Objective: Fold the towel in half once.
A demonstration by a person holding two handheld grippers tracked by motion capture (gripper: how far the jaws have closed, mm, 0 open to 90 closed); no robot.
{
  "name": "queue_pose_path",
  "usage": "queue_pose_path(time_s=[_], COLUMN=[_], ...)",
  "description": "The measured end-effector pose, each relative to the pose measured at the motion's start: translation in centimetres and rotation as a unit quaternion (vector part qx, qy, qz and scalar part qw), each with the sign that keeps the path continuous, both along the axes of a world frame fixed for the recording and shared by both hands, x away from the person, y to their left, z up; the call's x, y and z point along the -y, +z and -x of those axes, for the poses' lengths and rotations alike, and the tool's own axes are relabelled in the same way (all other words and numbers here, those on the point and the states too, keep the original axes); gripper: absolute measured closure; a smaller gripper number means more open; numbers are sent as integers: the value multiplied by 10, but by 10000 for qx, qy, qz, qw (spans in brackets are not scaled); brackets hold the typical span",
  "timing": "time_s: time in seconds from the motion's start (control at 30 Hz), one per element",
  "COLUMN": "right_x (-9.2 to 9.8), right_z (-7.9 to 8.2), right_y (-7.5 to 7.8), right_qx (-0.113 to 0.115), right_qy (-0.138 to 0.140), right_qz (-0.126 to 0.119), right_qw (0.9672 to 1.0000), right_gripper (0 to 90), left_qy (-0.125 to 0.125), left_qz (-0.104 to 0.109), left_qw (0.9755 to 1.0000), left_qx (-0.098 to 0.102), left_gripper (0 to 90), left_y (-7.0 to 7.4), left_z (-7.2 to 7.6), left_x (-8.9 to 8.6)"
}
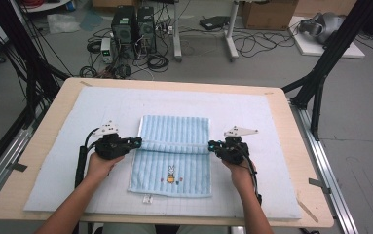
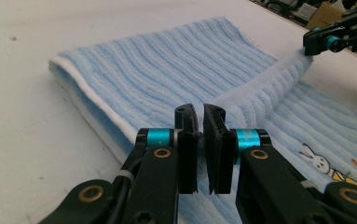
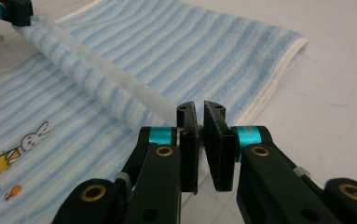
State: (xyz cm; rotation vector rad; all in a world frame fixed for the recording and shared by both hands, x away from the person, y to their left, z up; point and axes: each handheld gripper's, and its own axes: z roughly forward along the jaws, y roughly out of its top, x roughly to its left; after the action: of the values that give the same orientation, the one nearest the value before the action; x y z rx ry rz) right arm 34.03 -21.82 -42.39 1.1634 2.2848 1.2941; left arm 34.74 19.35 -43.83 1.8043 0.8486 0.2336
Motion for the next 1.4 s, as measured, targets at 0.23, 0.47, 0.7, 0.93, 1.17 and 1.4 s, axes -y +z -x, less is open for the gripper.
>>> queue_pose_path(time_s=[0.23,0.47,0.7,0.93,1.17,1.4], right_x=[3,4,3,1,1,4], right_z=[24,49,74,97,117,134], right_y=[-2,0,0,0,0,-3], right_qx=[75,207,213,207,189,144], right_qy=[81,164,239,311,395,449], right_qz=[-60,-117,-67,-21,55,201], right_qw=[9999,9996,9995,9993,9990,9987], right_gripper=[844,844,845,844,845,893], left_qy=[-22,-12,-58,-107,-156,-320], left_qz=[-30,-73,-76,-97,-155,-242], left_qw=[10000,9996,9997,9996,9996,9992], left_qx=[71,268,245,255,193,83], left_gripper=[842,854,860,860,860,851], left_y=[-2,2,2,1,0,-3], left_z=[19,45,69,94,111,125], left_x=[-3,-7,-10,-12,-14,-15])
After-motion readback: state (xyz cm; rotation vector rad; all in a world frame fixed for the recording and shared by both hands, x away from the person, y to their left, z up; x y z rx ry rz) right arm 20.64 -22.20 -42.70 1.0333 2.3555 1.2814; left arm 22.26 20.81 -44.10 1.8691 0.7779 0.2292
